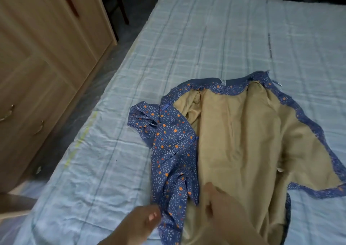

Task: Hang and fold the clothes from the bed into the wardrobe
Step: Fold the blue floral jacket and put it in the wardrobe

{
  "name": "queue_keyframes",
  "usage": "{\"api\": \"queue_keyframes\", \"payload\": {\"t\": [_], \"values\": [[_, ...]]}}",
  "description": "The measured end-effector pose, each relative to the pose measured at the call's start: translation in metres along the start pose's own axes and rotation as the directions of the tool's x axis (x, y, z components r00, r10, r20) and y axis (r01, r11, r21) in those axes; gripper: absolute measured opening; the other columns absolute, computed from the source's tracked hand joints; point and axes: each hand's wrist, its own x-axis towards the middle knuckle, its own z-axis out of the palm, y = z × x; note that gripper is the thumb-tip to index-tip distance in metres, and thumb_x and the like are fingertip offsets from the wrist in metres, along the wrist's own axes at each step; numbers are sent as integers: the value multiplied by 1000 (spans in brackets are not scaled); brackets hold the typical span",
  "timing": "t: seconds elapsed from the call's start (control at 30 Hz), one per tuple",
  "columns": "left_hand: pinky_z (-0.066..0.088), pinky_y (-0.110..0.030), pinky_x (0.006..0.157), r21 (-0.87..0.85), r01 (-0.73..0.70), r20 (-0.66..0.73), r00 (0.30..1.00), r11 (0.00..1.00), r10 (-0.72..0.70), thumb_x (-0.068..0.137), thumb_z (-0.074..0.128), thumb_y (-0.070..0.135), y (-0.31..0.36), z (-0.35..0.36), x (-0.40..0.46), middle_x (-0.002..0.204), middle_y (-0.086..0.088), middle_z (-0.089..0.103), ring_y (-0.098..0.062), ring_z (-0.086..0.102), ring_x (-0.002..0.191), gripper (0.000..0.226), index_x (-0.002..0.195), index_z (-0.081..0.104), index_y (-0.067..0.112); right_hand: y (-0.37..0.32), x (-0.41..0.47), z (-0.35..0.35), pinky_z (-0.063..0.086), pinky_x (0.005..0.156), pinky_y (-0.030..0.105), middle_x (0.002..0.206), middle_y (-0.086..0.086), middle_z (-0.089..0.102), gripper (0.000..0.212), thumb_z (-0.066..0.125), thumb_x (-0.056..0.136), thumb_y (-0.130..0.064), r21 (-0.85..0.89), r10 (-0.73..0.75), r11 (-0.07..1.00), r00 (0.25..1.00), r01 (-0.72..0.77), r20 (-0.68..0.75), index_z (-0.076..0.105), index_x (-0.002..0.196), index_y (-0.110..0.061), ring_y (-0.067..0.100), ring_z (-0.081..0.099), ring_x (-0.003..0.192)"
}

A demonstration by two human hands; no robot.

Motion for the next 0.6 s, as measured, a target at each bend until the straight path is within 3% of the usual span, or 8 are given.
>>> {"api": "queue_keyframes", "payload": {"t": [0.03, 0.07, 0.17, 0.27, 0.37, 0.47, 0.53, 0.6], "values": [[42, -21, 61, -9, 128, -110, 986, 992, -128, 94, 55, 30, -40, -5, -47, 65, 17, 59, 3, 52, 61, 16, 78, 56, 32, -6, 8, 3, 44, 79, 33, 114, -4, 51, 46, 51, 87, -45, 26, -19, 999, 1000, 20, -21, 34, 127, -30, 19, 56, 109], [45, -24, 64, -168, 279, -51, 955, 945, -291, 93, 55, 27, -40, -7, -59, 68, 13, 62, 2, 53, 62, 12, 82, 57, 29, -14, 16, 10, 46, 82, 34, 116, -3, 49, 51, 53, 86, -51, 13, -33, 999, 997, 34, -63, 35, 129, -31, 20, 54, 112], [43, -24, 64, -181, 213, -27, 975, 960, -221, 94, 55, 22, -42, 3, -56, 74, 7, 63, 2, 52, 63, 9, 87, 56, 26, -25, 32, 28, 50, 77, 33, 112, 0, 51, 41, 65, 81, -48, -79, 20, 997, 999, -24, -51, 51, 115, -29, 23, 58, 104], [39, -21, 62, -266, 250, -61, 959, 931, -275, 93, 56, 19, -42, 11, -56, 69, 17, 59, 0, 50, 62, 19, 81, 53, 33, -31, 28, 24, 49, 50, 30, 85, -3, 54, 25, 71, 60, -35, -75, -80, 995, 966, 64, -247, 58, 80, -27, 19, 61, 71], [37, -18, 60, -288, 323, -144, 916, 901, -375, 92, 56, 14, -34, 21, -56, 70, 19, 57, -1, 51, 65, 25, 78, 52, 35, -26, 12, 12, 48, 59, 35, 88, -2, 51, 14, 51, 68, -30, 63, -183, 972, 893, 228, -411, 51, 80, -23, 22, 54, 80], [39, -15, 68, -446, 347, -222, 850, 825, -478, 95, 53, 7, -23, 31, -53, 74, 3, 59, -1, 56, 75, 29, 70, 53, 21, -6, -13, -1, 46, 60, 28, 93, -7, 51, 11, 51, 75, -26, 98, -246, 931, 804, 351, -542, 49, 85, -24, 14, 52, 84], [42, -24, 76, -562, 355, -243, 792, 747, -560, 94, 55, 8, -23, 40, -50, 78, -3, 57, -14, 57, 78, 28, 69, 55, 22, 14, -28, -4, 47, 62, 29, 97, -8, 51, 12, 50, 79, -24, 75, -292, 910, 759, 408, -582, 49, 91, -26, 12, 53, 84], [44, -46, 74, -663, 359, -239, 730, 657, -640, 82, 59, 30, -24, 48, -49, 78, -12, 54, -30, 52, 74, 14, 71, 53, 23, 39, -39, -2, 45, 66, 27, 97, -6, 51, 8, 45, 92, -22, 14, -353, 893, 719, 450, -599, 52, 96, -25, 14, 51, 85]]}}
